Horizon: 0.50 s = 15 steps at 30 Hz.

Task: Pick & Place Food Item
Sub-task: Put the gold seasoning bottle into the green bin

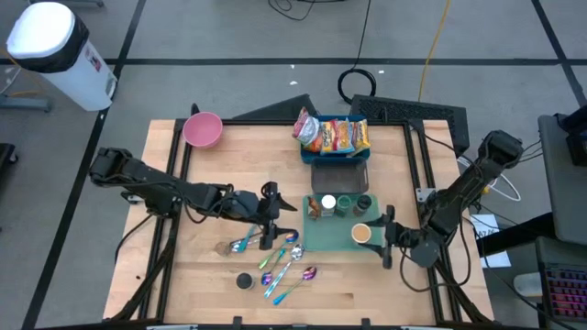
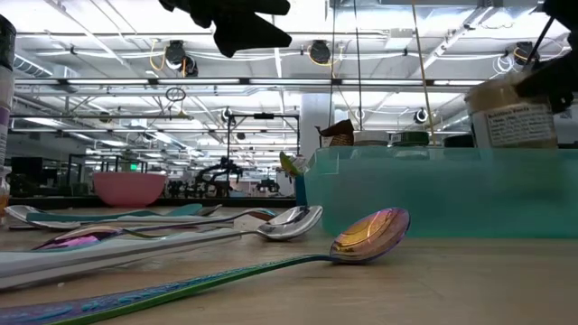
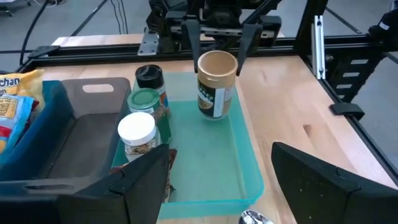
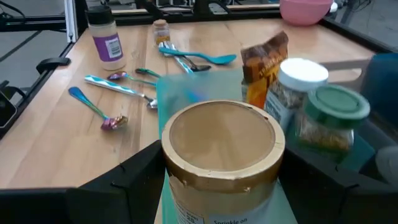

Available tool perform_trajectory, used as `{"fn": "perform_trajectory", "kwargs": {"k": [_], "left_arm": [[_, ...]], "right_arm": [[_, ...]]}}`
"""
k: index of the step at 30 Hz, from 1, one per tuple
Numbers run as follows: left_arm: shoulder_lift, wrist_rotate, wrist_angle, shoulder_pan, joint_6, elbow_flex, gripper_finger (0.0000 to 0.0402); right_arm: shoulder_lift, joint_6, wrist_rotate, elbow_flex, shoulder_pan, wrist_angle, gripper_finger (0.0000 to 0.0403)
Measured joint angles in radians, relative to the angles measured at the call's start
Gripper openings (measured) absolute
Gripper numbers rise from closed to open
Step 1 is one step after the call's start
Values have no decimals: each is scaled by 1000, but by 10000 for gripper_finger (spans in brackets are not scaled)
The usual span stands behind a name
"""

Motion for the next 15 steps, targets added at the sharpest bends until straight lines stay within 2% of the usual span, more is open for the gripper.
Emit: {"fn": "perform_trajectory", "kwargs": {"k": [10, 15], "left_arm": [[0, -2, 1, 0, 0, 0, 300], [0, -2, 1, 0, -2, 0, 302]], "right_arm": [[-1, 58, 22, -68, 4, 3, 261], [-2, 91, 25, -87, 4, 8, 297]]}}
